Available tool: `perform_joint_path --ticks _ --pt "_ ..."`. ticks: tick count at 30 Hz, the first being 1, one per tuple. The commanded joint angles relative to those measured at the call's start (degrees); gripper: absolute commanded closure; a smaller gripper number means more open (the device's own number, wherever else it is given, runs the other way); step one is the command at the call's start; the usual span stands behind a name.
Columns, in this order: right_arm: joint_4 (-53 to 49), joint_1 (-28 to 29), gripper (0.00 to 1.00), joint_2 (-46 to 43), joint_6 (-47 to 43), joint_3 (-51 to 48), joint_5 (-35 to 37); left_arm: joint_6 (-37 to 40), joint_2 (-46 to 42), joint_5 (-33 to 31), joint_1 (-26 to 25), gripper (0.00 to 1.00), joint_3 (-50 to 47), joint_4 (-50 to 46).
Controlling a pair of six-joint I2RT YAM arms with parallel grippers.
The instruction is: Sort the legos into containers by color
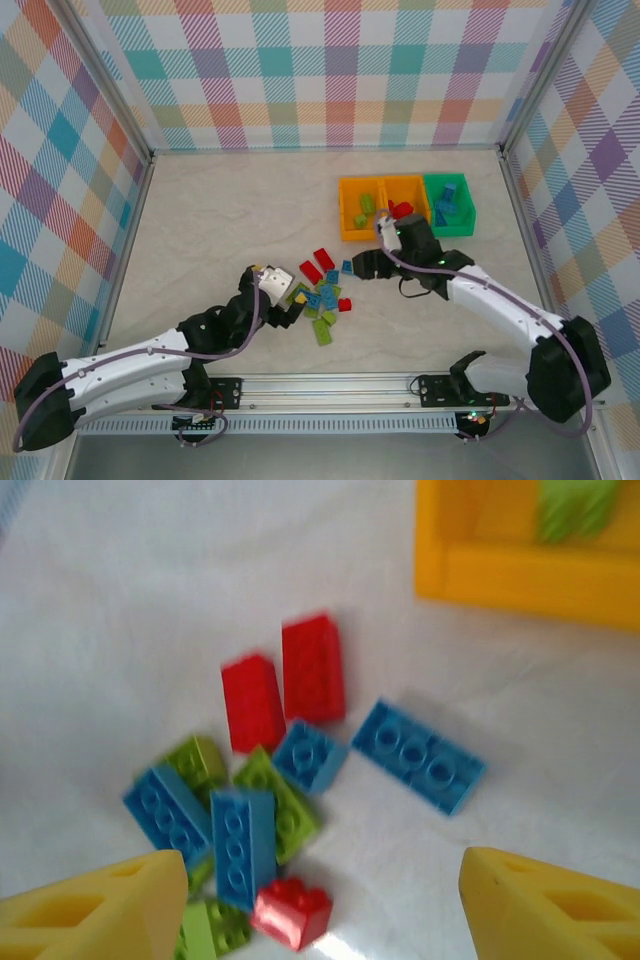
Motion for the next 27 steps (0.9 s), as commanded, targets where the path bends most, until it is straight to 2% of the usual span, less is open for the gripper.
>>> perform_joint_path --ticks 1,4,5,8,11,15,19,21,24,27 --pt "-4.64 1.44 0.25 5.1 -8.1 1.58 5.05 1.76 -4.15 6.34 0.58 0.0 0.97 -0.43" --pt "-4.45 2.65 0.18 10.35 -14.68 4.16 8.64 4.49 -7.81 10.86 0.58 0.0 -2.22 1.6" --pt "-4.74 3.18 0.12 12.65 -17.41 5.39 8.49 4.95 -8.47 10.7 0.58 0.0 -2.9 2.1" --pt "-5.75 3.93 0.04 18.25 -22.99 9.16 8.48 6.02 -8.5 9.09 0.58 0.0 -3.17 2.0" --pt "-5.7 3.88 0.02 22.97 -26.42 12.25 8.57 6.11 -6.98 9.97 0.6 0.0 -2.43 1.54" --pt "-7.99 3.9 0.03 29.24 -28.75 16.8 7.17 6.0 -4.27 10.76 0.58 0.0 -1.76 1.83" --pt "-10.04 3.96 0.12 32.61 -29.12 18.81 8.55 6.16 -0.53 10.86 0.58 0.0 -0.48 1.55" --pt "-10.66 3.96 0.21 32.84 -28.1 18.92 8.86 6.23 0.82 12.24 0.58 0.0 -0.19 2.21" --pt "-11.24 3.94 0.41 32.69 -25.68 18.21 11.1 6.26 2.1 13.4 0.58 0.0 -0.04 2.99" --pt "-11.26 3.94 0.47 31.55 -23.13 16.48 13.83 6.41 2.86 13.54 0.63 0.0 0.23 2.9"
